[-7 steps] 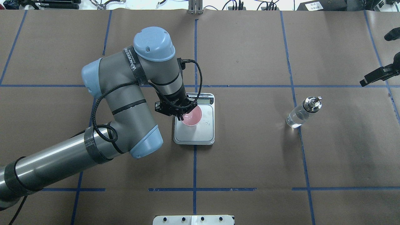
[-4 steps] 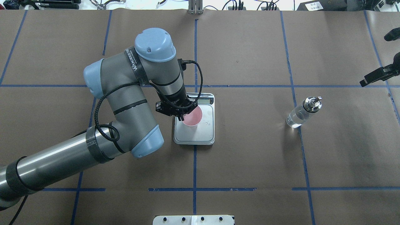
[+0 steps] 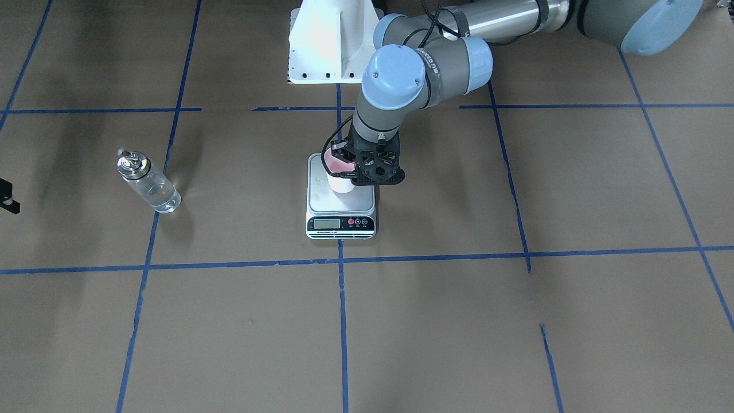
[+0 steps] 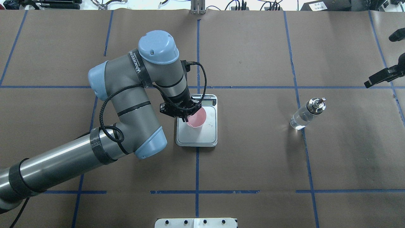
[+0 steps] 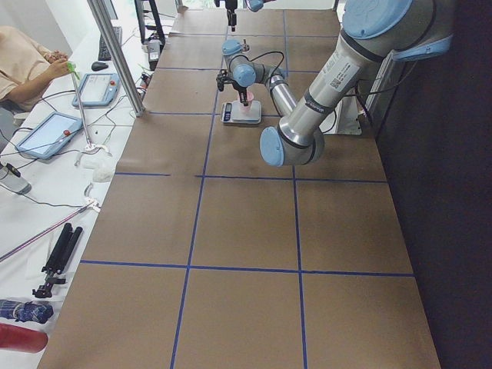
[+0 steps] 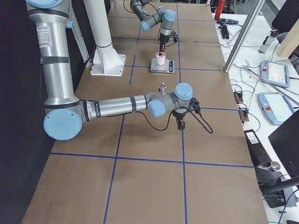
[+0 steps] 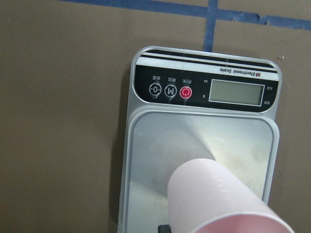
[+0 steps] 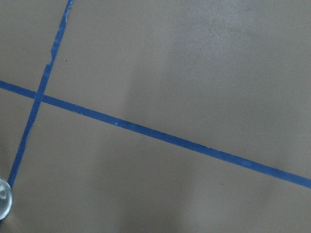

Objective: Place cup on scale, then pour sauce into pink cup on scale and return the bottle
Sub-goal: 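Carry the pink cup with the left gripper and set it on the scale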

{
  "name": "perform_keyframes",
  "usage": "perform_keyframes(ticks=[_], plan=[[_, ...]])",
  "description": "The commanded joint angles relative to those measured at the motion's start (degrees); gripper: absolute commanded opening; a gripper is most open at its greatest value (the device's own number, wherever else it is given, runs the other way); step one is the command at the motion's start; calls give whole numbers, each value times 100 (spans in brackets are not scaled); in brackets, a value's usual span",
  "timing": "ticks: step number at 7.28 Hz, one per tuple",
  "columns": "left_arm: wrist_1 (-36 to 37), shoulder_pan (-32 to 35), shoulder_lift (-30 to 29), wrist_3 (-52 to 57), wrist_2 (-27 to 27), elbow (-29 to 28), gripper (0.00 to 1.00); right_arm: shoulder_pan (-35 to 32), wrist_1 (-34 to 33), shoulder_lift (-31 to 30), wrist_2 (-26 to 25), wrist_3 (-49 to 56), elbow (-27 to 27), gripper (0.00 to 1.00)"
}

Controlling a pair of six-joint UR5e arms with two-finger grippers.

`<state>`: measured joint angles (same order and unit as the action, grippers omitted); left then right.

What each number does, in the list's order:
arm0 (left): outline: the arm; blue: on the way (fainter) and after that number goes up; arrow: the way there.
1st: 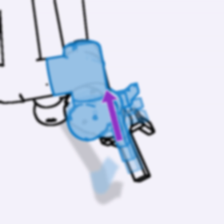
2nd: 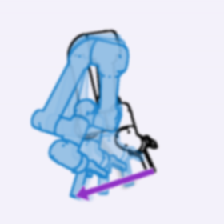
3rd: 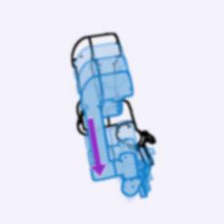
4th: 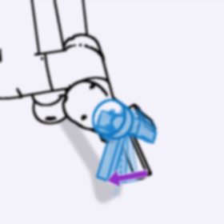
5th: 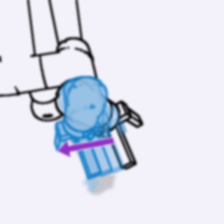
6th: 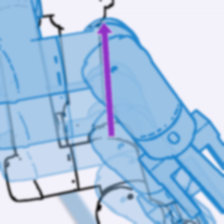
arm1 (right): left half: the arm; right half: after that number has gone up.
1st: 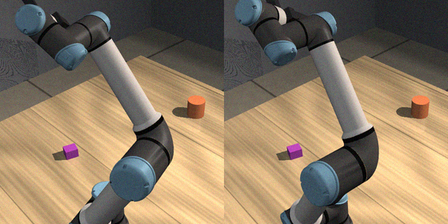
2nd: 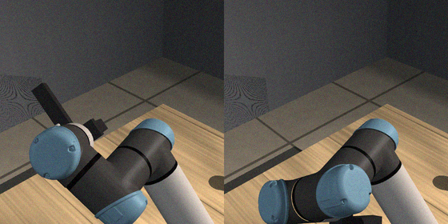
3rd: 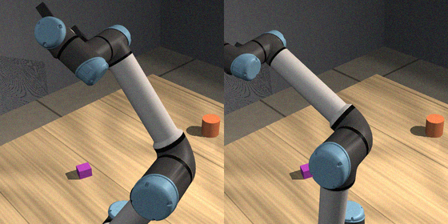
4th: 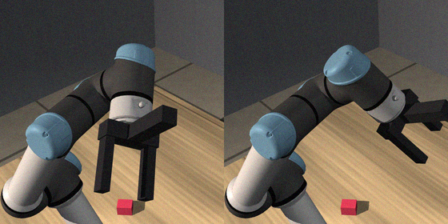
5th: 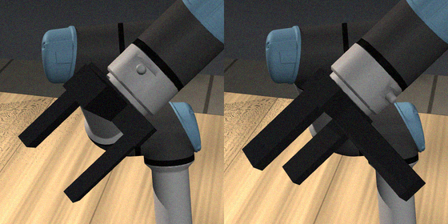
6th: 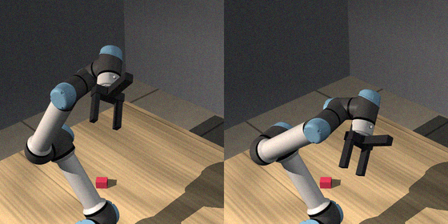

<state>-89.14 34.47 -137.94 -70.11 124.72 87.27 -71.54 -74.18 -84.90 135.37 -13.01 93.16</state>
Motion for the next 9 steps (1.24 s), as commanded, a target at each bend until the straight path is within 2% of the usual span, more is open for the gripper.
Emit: perform_keyframes(ticks=[1,2,3,4,6,7,8,9], plan=[[-7,-19,-5,-3,0,-8,10,0,0,0,-2,0,0,100],[-16,-45,4,-3,0,-8,17,0,0,0,-2,0,0,100],[-25,-37,12,6,-9,1,53,0,0,0,-2,0,0,100],[-260,-37,56,-3,-9,27,74,0,0,0,6,0,0,100],[-323,-19,56,-3,-9,62,84,0,0,9,6,0,9,100],[-297,7,65,-12,-35,176,84,17,9,9,6,0,44,100],[-271,190,335,-12,-18,864,84,78,87,52,-2,-52,96,100],[-271,357,747,-12,-26,1628,84,210,662,61,-11,-636,88,100]])
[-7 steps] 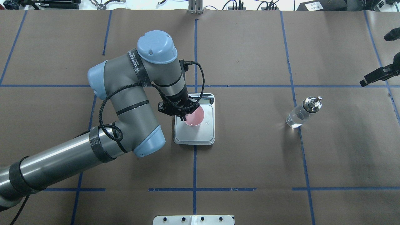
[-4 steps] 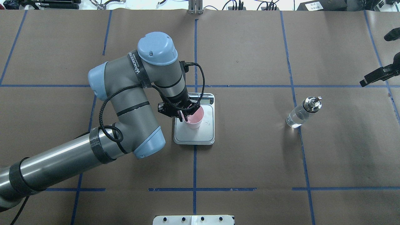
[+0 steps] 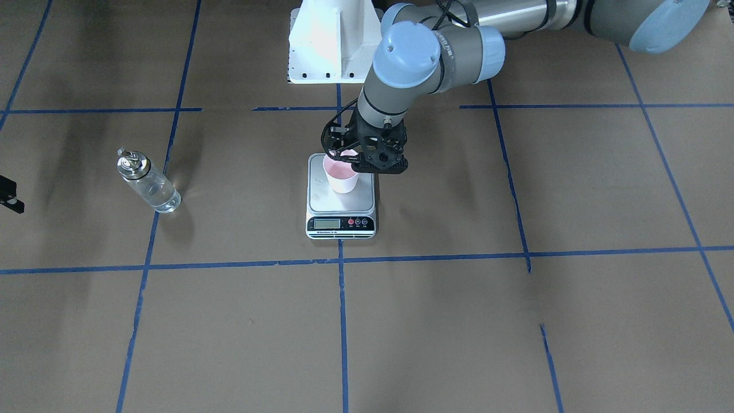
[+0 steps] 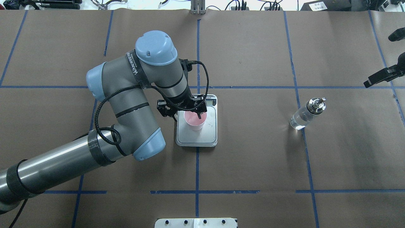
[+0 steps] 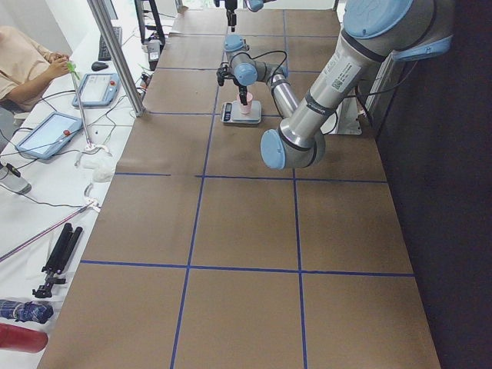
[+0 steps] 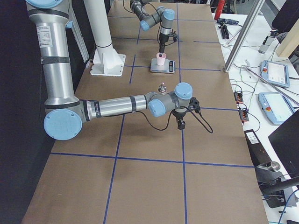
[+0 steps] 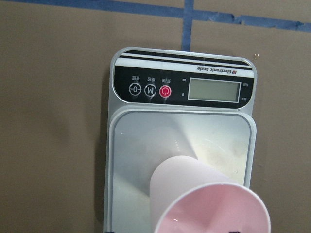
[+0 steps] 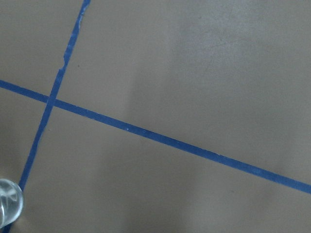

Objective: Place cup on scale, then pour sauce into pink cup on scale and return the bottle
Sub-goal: 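Open the left gripper and lift away while the right gripper reaches for the glass bottle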

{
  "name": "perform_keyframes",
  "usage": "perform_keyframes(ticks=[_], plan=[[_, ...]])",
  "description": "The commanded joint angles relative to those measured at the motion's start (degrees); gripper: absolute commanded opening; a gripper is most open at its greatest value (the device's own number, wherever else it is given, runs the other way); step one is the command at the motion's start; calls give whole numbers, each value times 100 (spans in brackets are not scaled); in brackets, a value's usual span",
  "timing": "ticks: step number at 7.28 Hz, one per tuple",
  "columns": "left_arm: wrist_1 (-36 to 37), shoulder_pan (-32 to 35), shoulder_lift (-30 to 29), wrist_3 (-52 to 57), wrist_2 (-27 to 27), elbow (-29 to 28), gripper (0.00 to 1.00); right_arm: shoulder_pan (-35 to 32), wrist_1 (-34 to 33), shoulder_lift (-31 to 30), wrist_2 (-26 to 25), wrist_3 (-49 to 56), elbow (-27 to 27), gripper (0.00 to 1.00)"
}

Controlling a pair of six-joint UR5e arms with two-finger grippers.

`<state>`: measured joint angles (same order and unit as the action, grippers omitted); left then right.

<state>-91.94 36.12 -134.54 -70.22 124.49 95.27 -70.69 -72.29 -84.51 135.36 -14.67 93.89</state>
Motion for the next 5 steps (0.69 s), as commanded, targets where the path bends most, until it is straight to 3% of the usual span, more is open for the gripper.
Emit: perform_keyframes(ticks=[1,3,4,5], plan=[[10,455,594,-1,-4,1114,84,343,1236,13,-114,-1467,15,100],[10,842,683,-1,-30,1169,84,766,3317,-353,-536,-3191,33,100],[-8,1079,683,17,-22,1160,84,854,4075,-669,-572,-3383,33,100],[-16,1203,675,17,-22,1178,84,1012,4674,-1038,-964,-3454,137,100]])
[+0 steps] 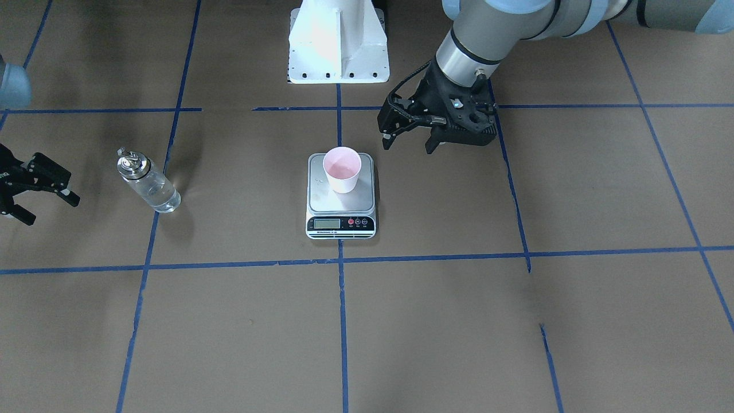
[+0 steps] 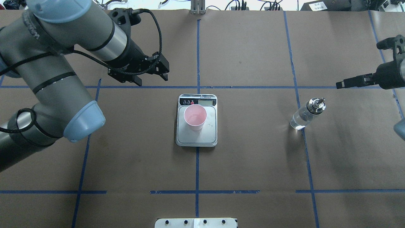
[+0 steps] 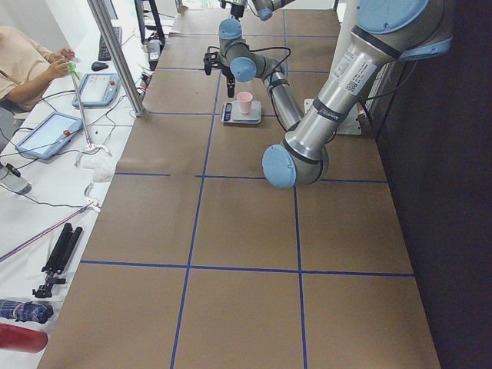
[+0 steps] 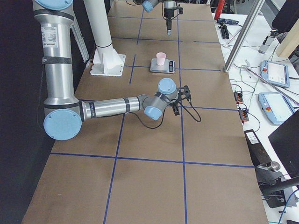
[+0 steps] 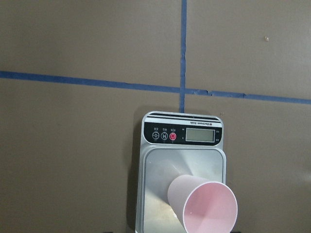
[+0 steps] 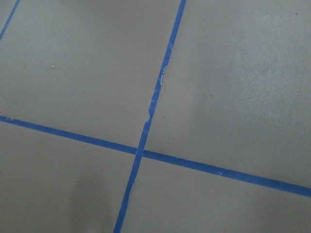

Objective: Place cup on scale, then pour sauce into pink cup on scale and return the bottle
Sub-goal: 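Open the left gripper and lift away while the right gripper reaches for the glass bottle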

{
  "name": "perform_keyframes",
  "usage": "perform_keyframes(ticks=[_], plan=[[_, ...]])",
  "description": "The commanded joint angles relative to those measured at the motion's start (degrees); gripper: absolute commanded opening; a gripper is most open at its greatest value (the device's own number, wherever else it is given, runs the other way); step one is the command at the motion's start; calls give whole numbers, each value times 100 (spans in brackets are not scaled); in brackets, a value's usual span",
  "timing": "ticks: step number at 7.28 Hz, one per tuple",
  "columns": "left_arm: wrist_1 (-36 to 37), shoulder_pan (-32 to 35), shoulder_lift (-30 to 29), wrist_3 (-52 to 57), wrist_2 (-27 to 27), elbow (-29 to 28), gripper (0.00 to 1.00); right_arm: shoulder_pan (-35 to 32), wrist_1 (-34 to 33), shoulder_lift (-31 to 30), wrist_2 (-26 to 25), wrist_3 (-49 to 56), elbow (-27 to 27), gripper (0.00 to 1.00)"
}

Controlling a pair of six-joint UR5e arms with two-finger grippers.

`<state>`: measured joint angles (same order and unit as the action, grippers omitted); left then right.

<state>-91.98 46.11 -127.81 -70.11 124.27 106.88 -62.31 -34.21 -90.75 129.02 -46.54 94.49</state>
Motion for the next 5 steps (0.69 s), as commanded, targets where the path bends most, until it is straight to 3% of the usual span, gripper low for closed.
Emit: perform_keyframes(ticks=[1,3,5], plan=[[-30,231,2,6,-8,0,84,541,1212,-730,-804,-285,165,100],[-39,249,10,15,-201,-9,84,1497,1452,-891,-1805,-276,463,100],[-39,258,46,85,-421,-44,84,2701,1452,-1328,-3044,-285,1121,100]])
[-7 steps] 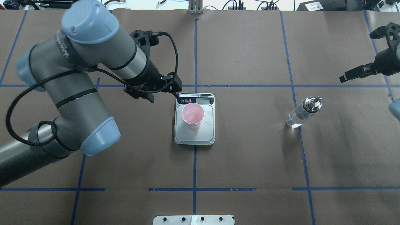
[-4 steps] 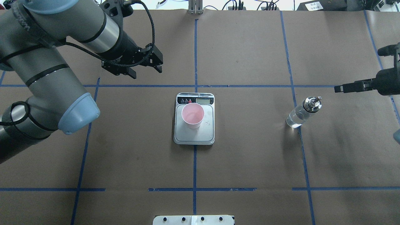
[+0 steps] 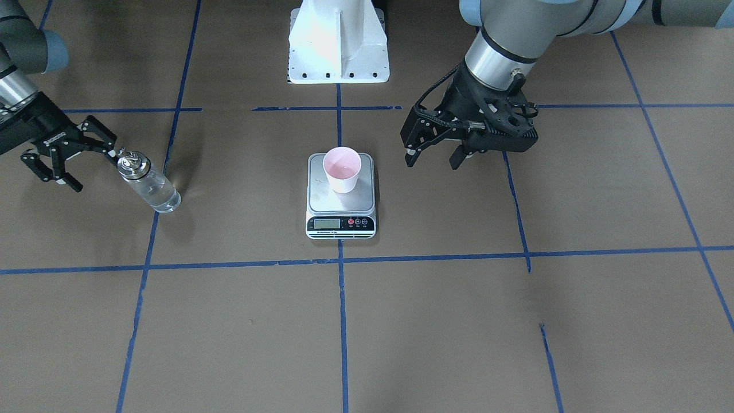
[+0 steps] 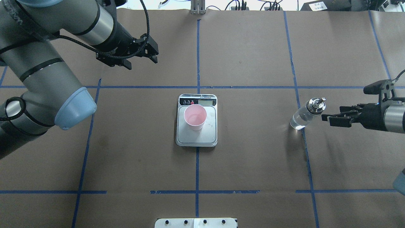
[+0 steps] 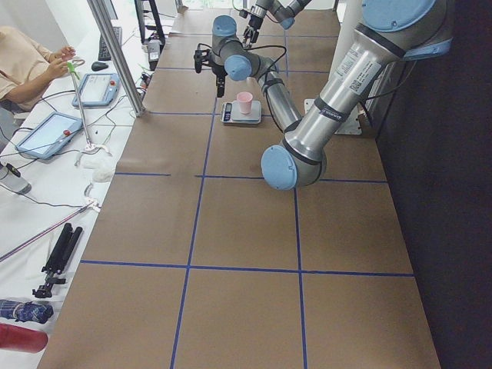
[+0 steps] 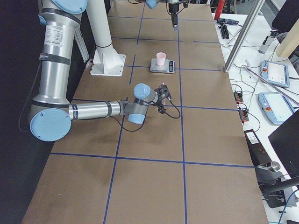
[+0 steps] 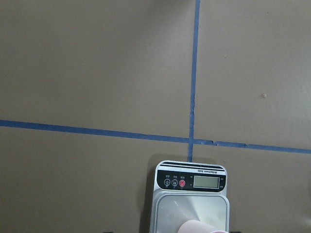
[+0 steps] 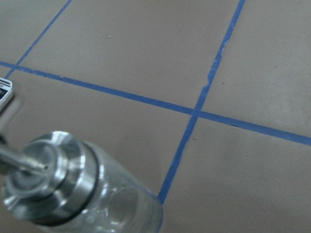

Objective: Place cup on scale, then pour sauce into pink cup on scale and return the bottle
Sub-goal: 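Open the left gripper and lift away while the right gripper reaches for the glass bottle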

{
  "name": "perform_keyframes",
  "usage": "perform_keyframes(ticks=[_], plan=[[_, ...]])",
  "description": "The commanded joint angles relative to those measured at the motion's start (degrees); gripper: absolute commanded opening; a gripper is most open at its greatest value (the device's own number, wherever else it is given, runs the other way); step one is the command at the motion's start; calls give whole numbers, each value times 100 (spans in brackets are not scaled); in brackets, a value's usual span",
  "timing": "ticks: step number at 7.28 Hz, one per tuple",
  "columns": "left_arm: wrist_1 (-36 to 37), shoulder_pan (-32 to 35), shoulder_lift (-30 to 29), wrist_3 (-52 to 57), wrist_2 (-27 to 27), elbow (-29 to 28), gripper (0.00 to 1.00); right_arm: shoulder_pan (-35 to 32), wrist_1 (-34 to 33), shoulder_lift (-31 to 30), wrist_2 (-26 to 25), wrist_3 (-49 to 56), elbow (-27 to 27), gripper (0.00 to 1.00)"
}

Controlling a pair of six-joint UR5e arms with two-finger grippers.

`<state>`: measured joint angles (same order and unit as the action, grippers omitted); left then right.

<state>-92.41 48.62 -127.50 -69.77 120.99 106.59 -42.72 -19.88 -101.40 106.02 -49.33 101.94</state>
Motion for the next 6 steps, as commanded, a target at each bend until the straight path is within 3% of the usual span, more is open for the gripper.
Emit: perform_keyframes(ticks=[1,3,6], plan=[[39,33,23,277,-145,-16,84,1200,19,-319,-1254,-7,440,100],[65,269,425,1030,-216,54,85,2105,-146,-241,-3227,-50,467,100],[57,454,690,1542,-295,63,87,2109,-375,-240,-3630,-751,678,100]])
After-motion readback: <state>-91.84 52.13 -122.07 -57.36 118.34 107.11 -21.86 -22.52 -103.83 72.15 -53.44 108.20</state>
